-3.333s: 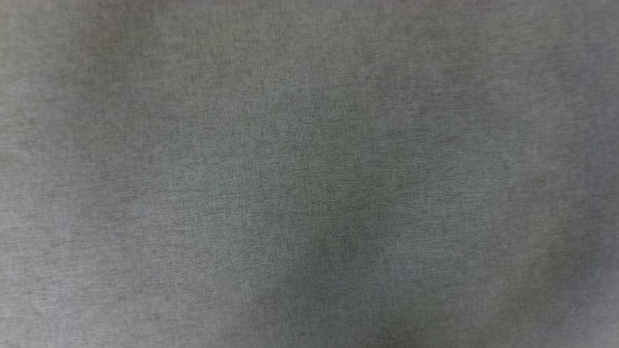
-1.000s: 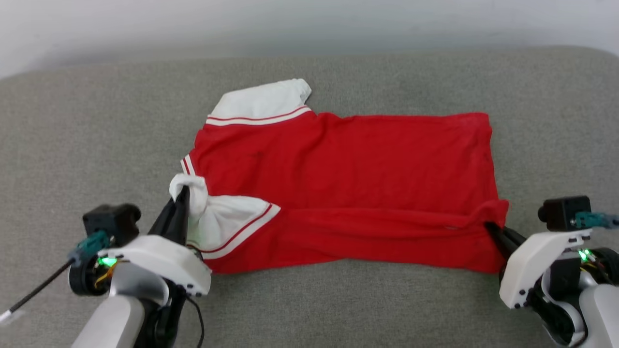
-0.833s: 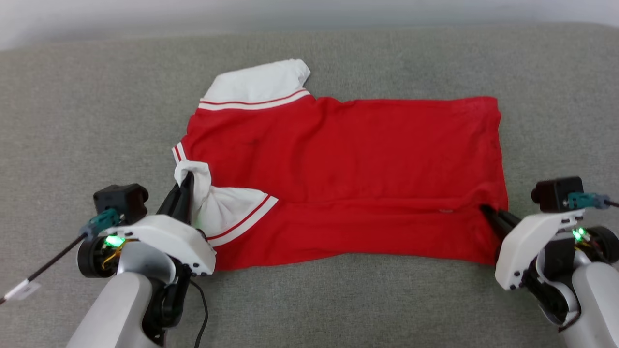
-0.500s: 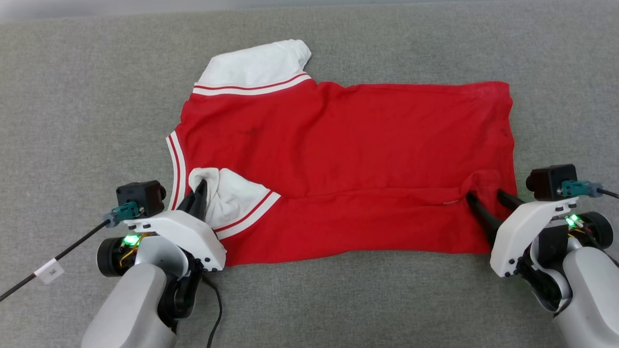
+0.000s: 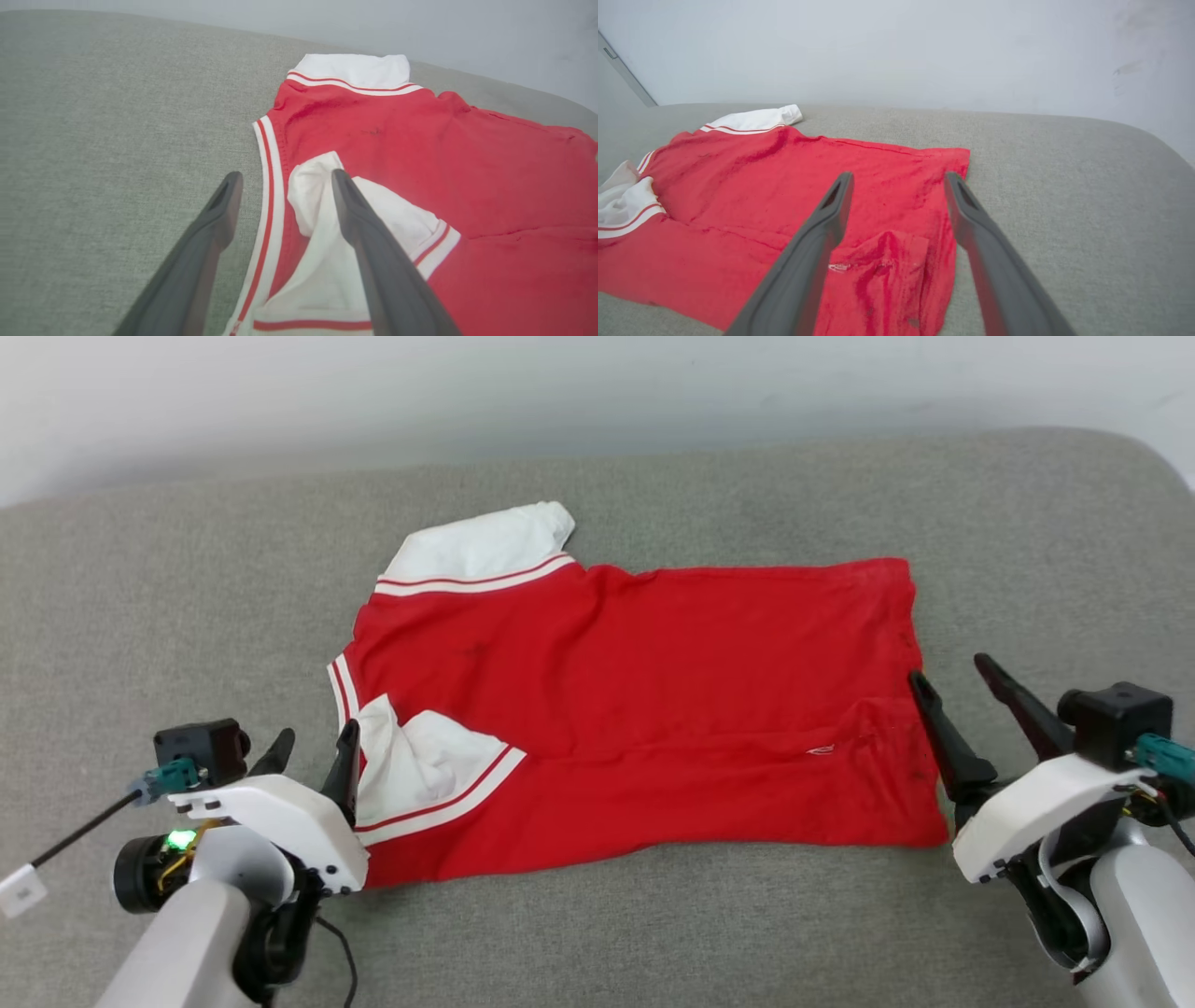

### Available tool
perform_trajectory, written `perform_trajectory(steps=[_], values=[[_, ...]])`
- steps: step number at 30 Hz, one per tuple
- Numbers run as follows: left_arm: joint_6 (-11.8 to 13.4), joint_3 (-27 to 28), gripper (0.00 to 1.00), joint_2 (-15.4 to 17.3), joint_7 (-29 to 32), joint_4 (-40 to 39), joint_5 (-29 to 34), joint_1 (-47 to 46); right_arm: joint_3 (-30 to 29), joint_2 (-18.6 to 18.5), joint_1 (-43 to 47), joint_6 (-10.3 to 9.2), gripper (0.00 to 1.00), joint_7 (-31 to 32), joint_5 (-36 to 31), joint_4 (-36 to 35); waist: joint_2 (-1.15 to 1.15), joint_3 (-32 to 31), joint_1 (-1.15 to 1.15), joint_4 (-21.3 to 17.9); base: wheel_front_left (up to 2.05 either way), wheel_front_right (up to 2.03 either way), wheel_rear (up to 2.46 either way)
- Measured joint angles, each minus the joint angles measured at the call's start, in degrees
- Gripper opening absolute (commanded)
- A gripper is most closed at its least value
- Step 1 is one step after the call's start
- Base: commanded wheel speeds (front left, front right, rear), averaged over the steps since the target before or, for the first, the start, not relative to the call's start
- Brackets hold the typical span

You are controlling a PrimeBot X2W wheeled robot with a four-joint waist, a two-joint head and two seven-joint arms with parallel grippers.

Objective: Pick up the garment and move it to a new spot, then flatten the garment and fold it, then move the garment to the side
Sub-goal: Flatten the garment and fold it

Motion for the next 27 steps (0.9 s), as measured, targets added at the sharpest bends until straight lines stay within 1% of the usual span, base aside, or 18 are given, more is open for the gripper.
perform_trajectory(steps=[4,8,12,14,17,21,23,24,25,26,27], values=[[0.58,-0.36,1.0,4.1,6.84,-5.27,-0.52,1.6,-2.82,1.0,2.6,-0.01,1.0,-1.16,-2.29,-4.56,0.0,-1.89,0.0,-0.81,0.0,0.0,0.0],[1.22,-1.76,1.0,9.24,17.66,-11.41,-1.79,3.93,-5.78,2.88,5.43,-0.01,1.0,-1.08,-4.72,-10.05,0.0,-2.38,0.0,-1.98,0.0,0.0,0.0],[2.69,-1.56,1.0,13.72,27.1,-15.73,-4.49,6.36,-7.77,4.98,7.74,-0.01,1.0,-0.47,-6.52,-15.38,0.0,-1.78,0.0,-3.38,0.0,0.0,0.0],[3.67,-1.58,1.0,14.92,31.09,-17.05,-6.26,8.26,-8.53,5.88,8.43,-0.01,1.0,-0.26,-7.35,-17.59,0.0,-1.1,0.0,-4.09,0.0,0.0,0.0],[5.12,-1.18,1.0,16.25,34.38,-17.58,-7.87,10.13,-9.09,7.25,8.62,-0.01,1.0,-0.26,-7.68,-19.94,0.0,0.38,0.0,-5.18,0.0,0.0,0.0],[5.67,-0.14,1.0,16.33,35.6,-17.44,-9.71,10.73,-9.5,8.46,9.11,-0.01,1.0,-0.29,-7.69,-21.08,0.0,2.84,0.0,-6.45,0.0,0.0,0.0],[5.53,0.15,1.0,16.05,35.9,-17.14,-10.62,10.42,-9.7,8.73,9.29,-0.01,1.0,-0.27,-7.6,-21.11,0.0,3.96,-0.01,-6.97,0.0,0.0,0.0],[5.33,0.19,0.98,16.13,36.38,-16.92,-10.96,10.04,-9.82,8.73,9.3,-0.01,1.0,-0.27,-7.59,-21.08,0.0,4.39,-0.01,-7.19,0.0,0.0,0.0],[5.04,0.18,0.49,16.15,36.66,-16.66,-11.07,9.67,-10.11,8.76,9.31,0.0,1.0,-0.01,-7.57,-20.97,0.0,4.72,-0.01,-7.41,0.0,0.0,0.0],[4.85,0.18,0.22,16.15,36.66,-16.45,-11.14,9.46,-10.34,8.73,9.35,0.0,1.0,0.25,-7.51,-20.83,0.0,4.93,-0.01,-7.58,0.0,0.0,0.0],[4.53,0.18,0.0,16.14,36.66,-16.19,-11.17,9.32,-10.58,8.69,9.39,-0.01,1.0,0.36,-7.19,-20.74,0.0,5.02,-0.01,-7.65,0.0,0.0,0.0]])
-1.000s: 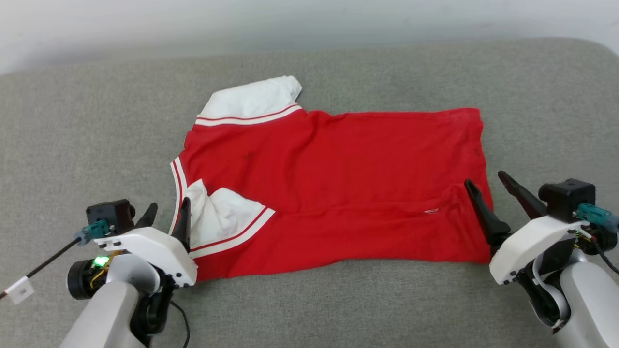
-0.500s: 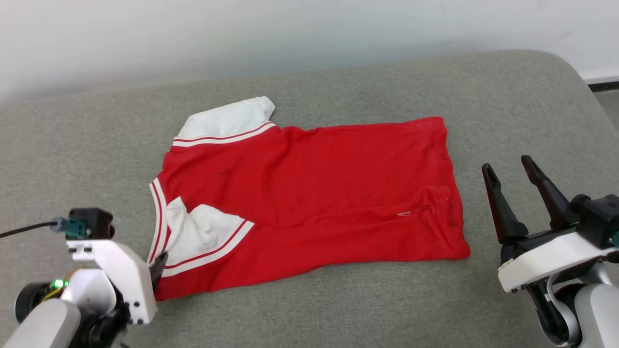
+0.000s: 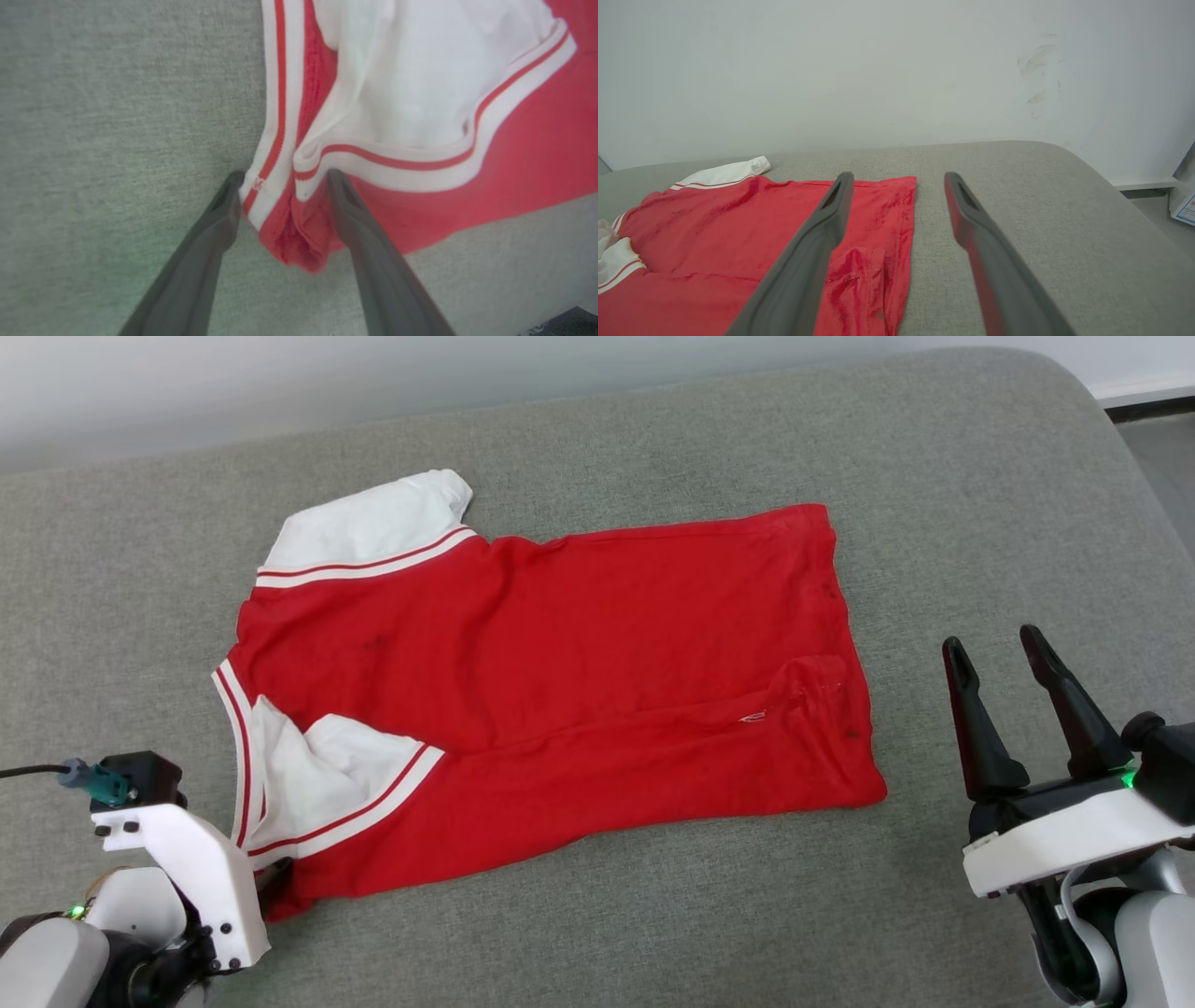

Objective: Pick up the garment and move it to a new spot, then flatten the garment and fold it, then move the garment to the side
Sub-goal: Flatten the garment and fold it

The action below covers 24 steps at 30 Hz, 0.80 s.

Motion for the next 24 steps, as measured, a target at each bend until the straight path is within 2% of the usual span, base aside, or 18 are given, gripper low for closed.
perform_trajectory(steps=[4,7,13,17,24], values=[[-0.93,-0.38,0.0,-1.55,-2.16,0.68,0.12,-0.6,-0.81,-0.71,0.43,0.0,1.0,2.53,1.58,1.04,0.0,-0.84,0.0,0.39,0.0,0.0,0.0],[-1.46,-0.36,0.0,-1.68,-4.97,0.56,1.3,-0.57,-1.58,-1.8,0.91,0.0,1.0,7.36,3.86,2.61,0.0,-1.75,0.0,1.1,0.0,0.0,0.0],[-1.08,0.31,0.0,-1.91,-9.57,-3.38,3.8,-0.74,-2.38,-6.02,1.13,0.0,1.0,26.61,8.93,7.45,0.0,-3.03,0.0,3.22,0.0,0.0,0.0],[-0.47,-0.13,0.0,-2.03,-10.63,-6.79,5.34,-1.17,-2.0,-7.15,-0.01,0.0,1.0,37.02,11.56,8.75,0.0,-2.95,0.0,4.89,0.0,0.0,0.0],[0.32,-1.58,0.0,-3.27,-11.38,-9.92,7.28,-3.26,0.69,-6.6,-5.72,0.0,1.0,42.29,12.74,13.06,0.0,-0.29,0.01,7.01,0.0,0.0,0.0]])
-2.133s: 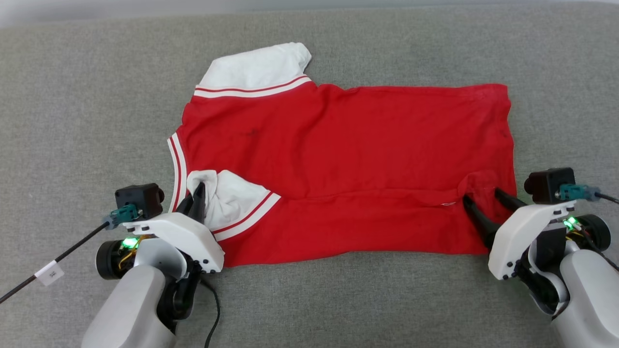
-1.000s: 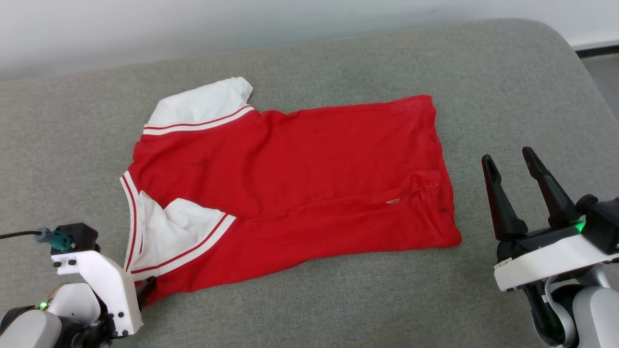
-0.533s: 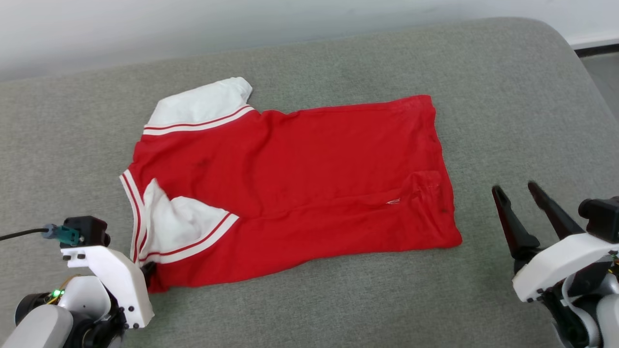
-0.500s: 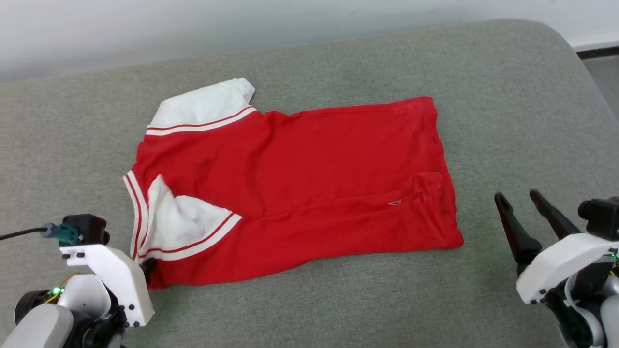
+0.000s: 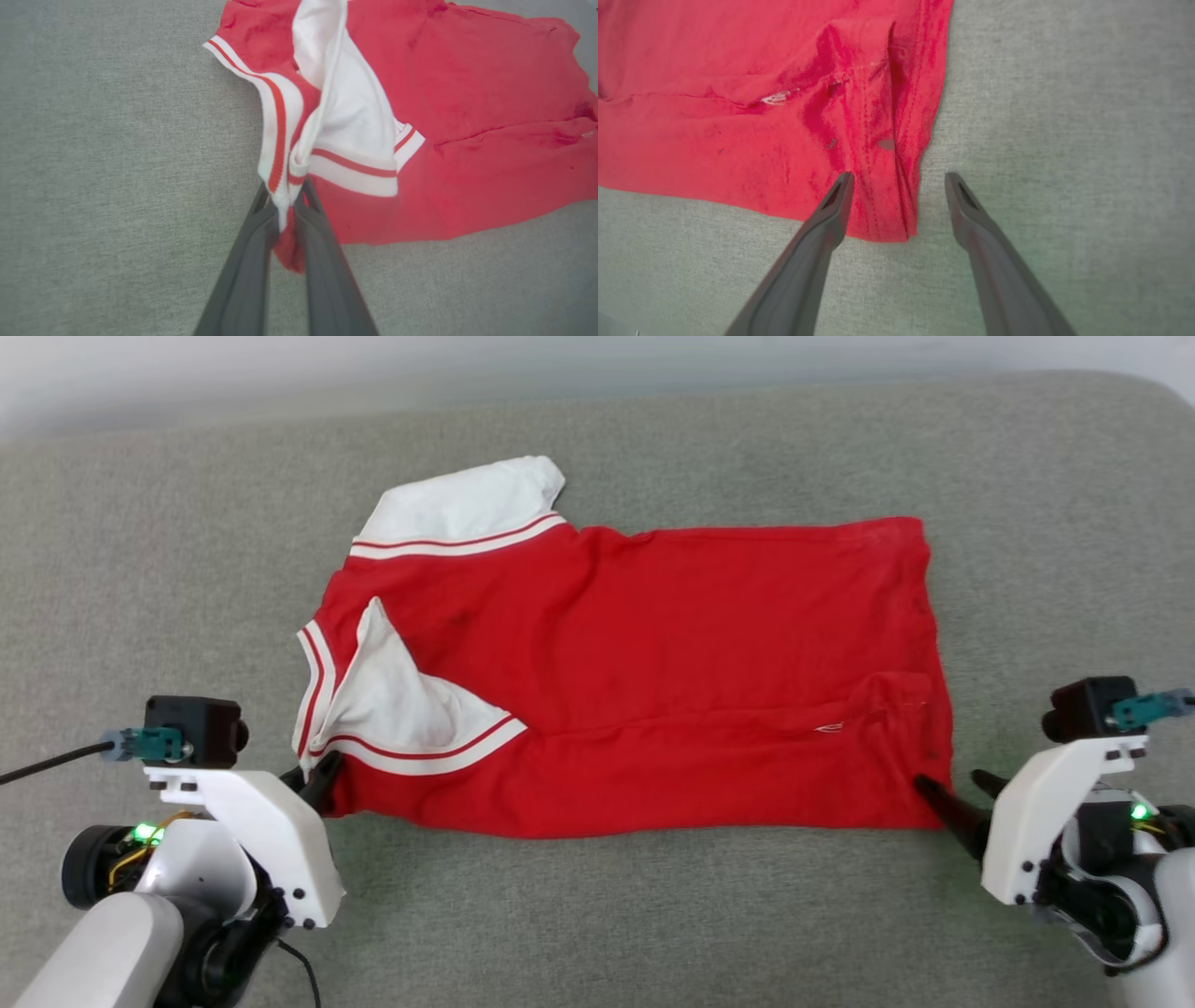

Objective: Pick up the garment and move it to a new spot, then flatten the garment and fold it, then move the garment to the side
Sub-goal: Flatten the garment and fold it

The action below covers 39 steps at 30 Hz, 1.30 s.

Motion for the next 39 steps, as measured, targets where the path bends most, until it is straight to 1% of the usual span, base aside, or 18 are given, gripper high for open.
perform_trajectory(steps=[2,6,7,8,11,15,22,27,32,35,36,37,38,39], values=[[-0.01,-0.42,0.0,-0.62,-0.26,-0.13,0.04,-0.24,1.08,0.59,-1.27,0.0,1.0,0.44,0.45,2.14,0.0,0.87,0.0,0.57,0.0,0.0,0.0],[-0.32,-1.02,0.0,-1.7,-0.94,0.84,0.22,-1.01,3.08,0.51,-3.77,0.0,1.0,1.11,1.9,5.67,0.0,2.27,0.0,1.74,0.0,0.0,0.0],[-0.33,-1.12,0.0,-1.86,-1.29,1.23,0.22,-1.01,3.39,0.46,-4.21,-0.01,0.26,1.14,2.23,6.3,0.0,2.44,0.0,1.95,0.0,0.0,0.0],[-0.33,-1.15,0.0,-2.01,-1.54,1.71,0.21,-0.97,3.67,0.38,-4.59,-0.03,0.0,1.14,2.68,6.82,0.0,2.54,0.0,2.1,0.0,0.0,0.0],[-0.31,-0.94,0.0,-3.27,-3.32,3.26,-0.12,-0.49,5.46,0.33,-5.46,-0.09,0.0,0.48,3.86,8.33,0.0,1.73,0.0,2.06,0.0,0.0,0.0],[-0.22,-0.46,0.0,-3.89,-5.08,4.54,-0.56,1.0,7.12,-0.52,-5.56,-0.09,0.0,-1.09,4.1,8.64,0.0,-0.18,0.0,1.83,0.0,0.0,0.0],[0.4,0.05,0.0,-4.53,-6.08,4.47,-1.96,4.42,9.98,-2.48,-4.52,-0.01,0.0,-2.47,4.55,6.16,0.0,-4.87,0.0,1.84,0.0,0.0,0.0],[2.11,1.18,0.0,-3.93,-6.46,2.86,-2.79,9.19,10.69,-3.41,-1.66,-0.01,0.0,-2.41,5.42,3.72,0.0,-8.61,0.0,2.04,0.0,0.0,0.0],[4.02,2.26,0.0,-3.2,-6.22,0.97,-4.55,15.54,10.13,-4.12,2.89,0.0,0.0,-1.2,5.68,0.85,0.0,-11.96,0.0,2.26,0.0,0.0,0.0],[4.27,2.31,0.0,-3.47,-6.06,1.19,-5.75,18.13,9.46,-4.08,5.74,0.0,0.0,-0.63,5.52,0.6,0.0,-12.94,-0.01,2.39,0.0,0.0,0.0],[4.22,2.15,0.0,-3.78,-6.0,1.66,-6.19,18.21,9.24,-3.93,6.59,0.0,0.33,-0.65,5.39,0.76,0.0,-12.96,-0.01,2.51,0.0,0.0,0.0],[4.15,1.99,0.0,-4.28,-5.84,2.24,-6.6,18.2,9.0,-3.61,7.39,0.0,0.71,-0.87,5.33,0.89,0.0,-12.9,-0.01,2.61,0.0,0.0,0.0],[3.83,1.87,0.62,-4.9,-6.12,2.89,-6.71,18.16,8.81,-3.27,8.01,0.0,1.0,-1.34,5.05,0.94,0.0,-12.82,-0.01,2.64,0.0,0.0,0.0],[3.69,1.85,1.0,-5.46,-6.6,3.7,-6.78,17.95,8.58,-2.91,8.4,-0.01,1.0,-2.12,4.81,0.92,0.0,-12.75,-0.01,2.62,0.0,0.0,0.0]])
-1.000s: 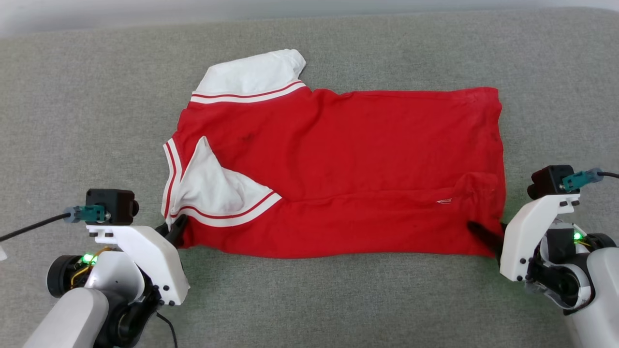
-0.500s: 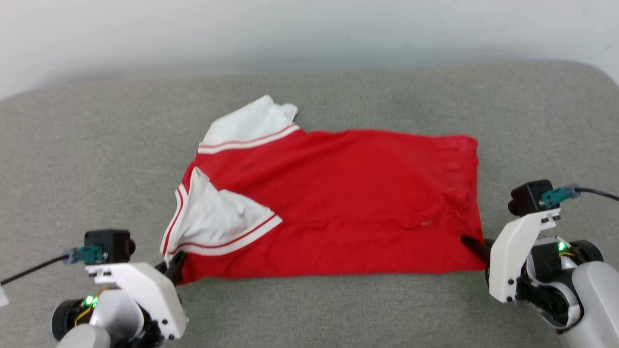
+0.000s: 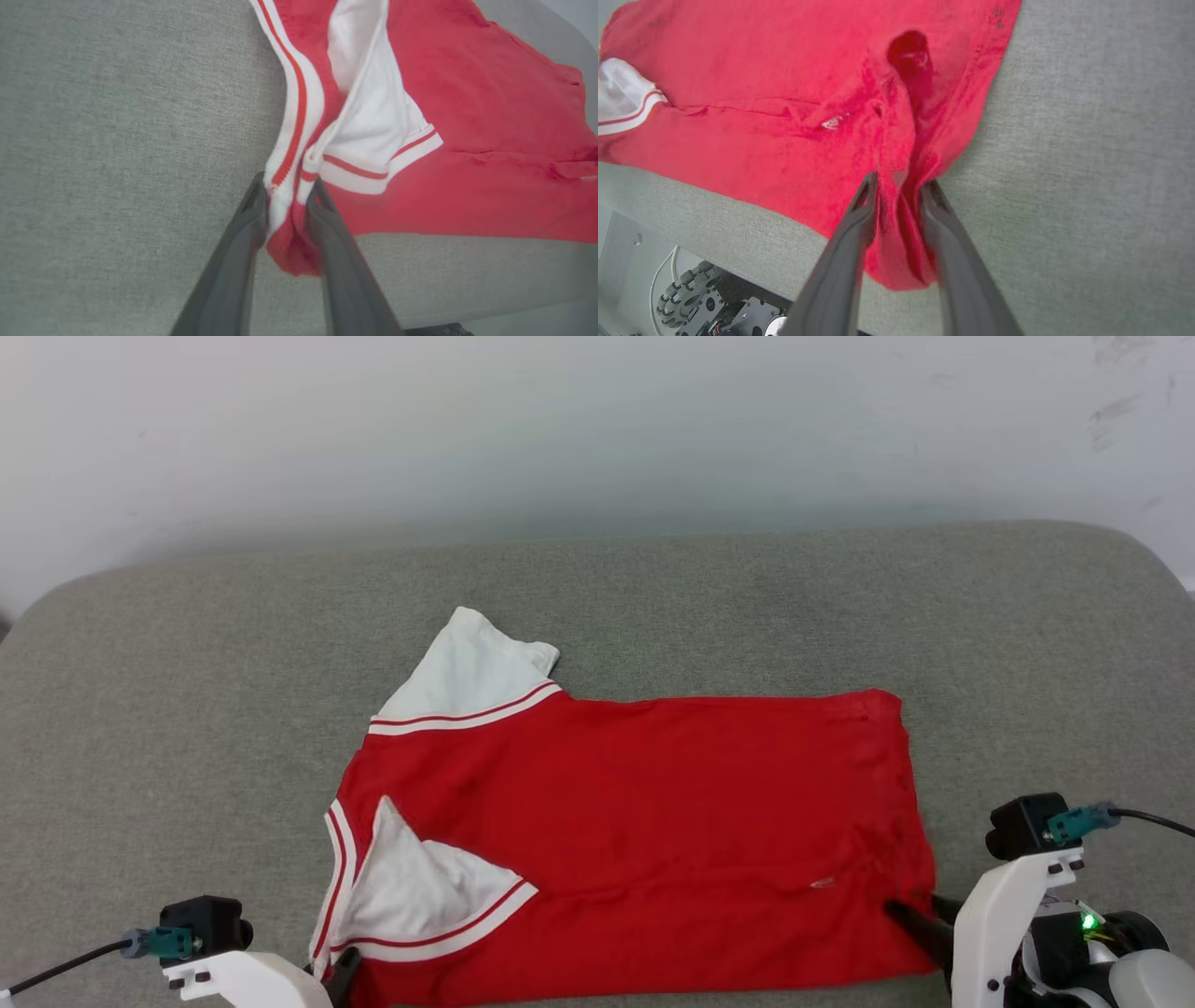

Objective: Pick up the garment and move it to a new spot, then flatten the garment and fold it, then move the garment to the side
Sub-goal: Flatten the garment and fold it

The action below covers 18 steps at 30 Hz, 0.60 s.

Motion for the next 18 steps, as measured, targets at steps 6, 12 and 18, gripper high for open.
perform_trajectory(steps=[6,12,18], values=[[-0.96,0.54,1.0,-0.74,-3.16,3.79,0.8,-1.77,0.64,0.48,0.92,0.01,1.0,-8.93,-1.96,-3.56,0.0,0.09,0.0,-1.14,0.0,0.0,0.0],[-0.9,3.08,1.0,-0.36,-10.21,2.55,4.05,-5.1,-3.3,0.85,0.88,0.01,1.0,-22.86,-7.49,-9.03,0.0,-0.29,0.0,-2.89,0.0,0.0,0.0],[-0.47,3.38,1.0,-0.4,-14.63,1.09,8.37,-12.62,-9.49,5.27,0.74,0.01,1.0,-32.25,-13.55,-12.84,0.0,1.43,0.0,-4.4,0.0,0.0,0.0]])
